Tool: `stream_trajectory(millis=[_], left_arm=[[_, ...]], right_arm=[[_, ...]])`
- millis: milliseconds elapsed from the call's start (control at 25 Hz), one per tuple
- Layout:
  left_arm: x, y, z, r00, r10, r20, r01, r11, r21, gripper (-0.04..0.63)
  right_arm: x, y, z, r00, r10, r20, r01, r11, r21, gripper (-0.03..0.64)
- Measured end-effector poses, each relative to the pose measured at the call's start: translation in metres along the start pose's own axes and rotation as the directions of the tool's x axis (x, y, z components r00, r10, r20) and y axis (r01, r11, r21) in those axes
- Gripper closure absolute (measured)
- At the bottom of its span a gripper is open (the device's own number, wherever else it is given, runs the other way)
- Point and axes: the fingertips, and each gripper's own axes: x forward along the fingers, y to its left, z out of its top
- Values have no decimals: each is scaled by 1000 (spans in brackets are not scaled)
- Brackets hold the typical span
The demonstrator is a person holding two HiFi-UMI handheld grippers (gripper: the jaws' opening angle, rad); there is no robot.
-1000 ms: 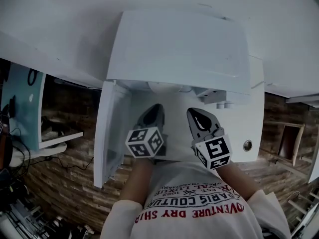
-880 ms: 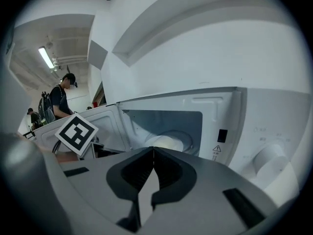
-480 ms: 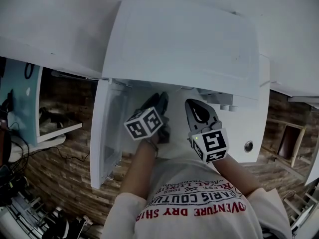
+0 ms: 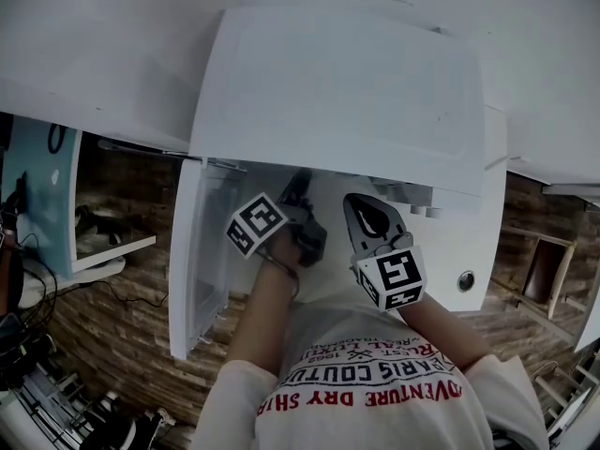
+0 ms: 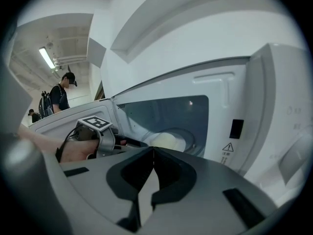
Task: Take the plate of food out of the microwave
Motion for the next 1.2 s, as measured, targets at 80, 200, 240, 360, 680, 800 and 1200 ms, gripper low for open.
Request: stream_trajectory(millis=[80, 200, 240, 360, 680, 800, 1200], left_arm=[[3, -1, 2, 1000, 3, 6, -2, 1000, -19, 454], [6, 0, 4, 999, 36, 13, -35, 999, -32, 457], [6, 2, 4, 999, 51, 15, -50, 998, -41, 470], [5, 7, 3, 997, 71, 14, -70, 995, -65, 534], [2, 6, -3, 999, 30, 34, -25, 989, -146, 555], [-2, -2, -1, 998, -18, 61, 27, 988, -154, 571], [-20, -10, -5, 993, -89, 72, 99, 985, -144, 578]], right_arm=[[0, -1, -1, 1000, 1, -3, -1, 1000, -2, 604], [1, -4, -2, 1000, 3, -11, -3, 1000, 0, 604], [1, -4, -3, 1000, 4, -14, -4, 1000, 0, 606], [1, -6, -3, 1000, 4, -18, -4, 1000, -2, 604], [-4, -9, -6, 1000, -12, -19, 11, 1000, -14, 604], [-7, -11, -6, 1000, -16, -17, 16, 1000, -14, 604], [-22, -10, -8, 1000, -26, -17, 26, 999, -21, 604]])
